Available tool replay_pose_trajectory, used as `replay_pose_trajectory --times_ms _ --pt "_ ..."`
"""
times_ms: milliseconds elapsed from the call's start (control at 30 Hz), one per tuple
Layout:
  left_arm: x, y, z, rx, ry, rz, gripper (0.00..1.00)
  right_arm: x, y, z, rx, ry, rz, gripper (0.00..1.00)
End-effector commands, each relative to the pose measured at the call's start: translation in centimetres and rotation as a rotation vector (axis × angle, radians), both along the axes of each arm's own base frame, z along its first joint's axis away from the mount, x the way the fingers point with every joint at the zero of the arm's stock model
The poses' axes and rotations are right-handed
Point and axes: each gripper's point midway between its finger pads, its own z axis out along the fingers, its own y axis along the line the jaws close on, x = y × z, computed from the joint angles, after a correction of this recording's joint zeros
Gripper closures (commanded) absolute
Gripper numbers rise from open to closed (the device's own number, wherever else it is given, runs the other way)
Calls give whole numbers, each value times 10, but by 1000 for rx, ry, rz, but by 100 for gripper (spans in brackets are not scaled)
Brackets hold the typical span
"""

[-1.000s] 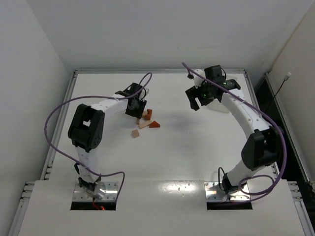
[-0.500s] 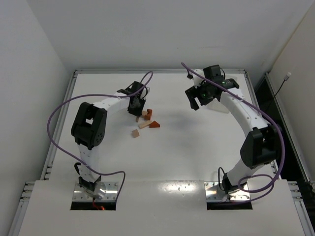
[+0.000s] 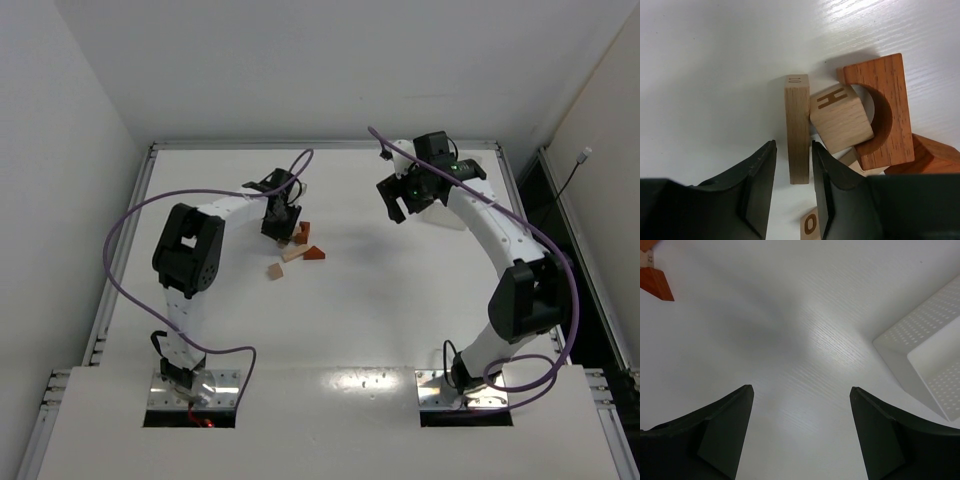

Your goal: Build the wood block tower

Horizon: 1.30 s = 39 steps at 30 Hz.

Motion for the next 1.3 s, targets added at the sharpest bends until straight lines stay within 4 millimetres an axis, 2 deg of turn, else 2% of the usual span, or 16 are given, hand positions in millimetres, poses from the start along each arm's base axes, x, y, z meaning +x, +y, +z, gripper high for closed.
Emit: replay_pose_trajectory --times_ms 0,67,200,333,400,567,700,800,900,1000,1033,1267 --pt "0 -2 4 -15 3 -3 68 12 -1 15 2 -55 -3 25" --pt "0 -2 4 -15 3 -3 68 12 -1 15 2 -55 -3 25" --pt "2 -2 0 -15 3 -3 78 11 -2 12 0 -46 -3 25" --pt "6 -3 -2 -11 2 -12 93 8 -2 16 2 -55 -3 25" --pt "2 -11 -2 -11 2 -30 99 6 -3 12 0 -46 -3 25" --pt "1 -36 3 -7 -22 -114 100 3 -4 16 -3 -59 4 25" --pt "-13 -63 -2 -4 -14 -205 100 1 -5 16 -3 -59 4 25" --pt "-15 -72 1 -16 -19 -246 100 -2 -5 17 -2 -61 4 25" --pt "-36 -75 -5 -5 15 -284 100 -3 -5 25 3 -81 4 25" --pt "-52 -78 -1 -11 23 -311 100 -6 -6 25 3 -81 4 25" --pt "-62 -73 -6 -9 50 -315 100 -10 -7 20 -2 -62 4 25" --pt "-106 -80 -11 -22 89 -388 100 -12 -12 24 14 -68 -3 25"
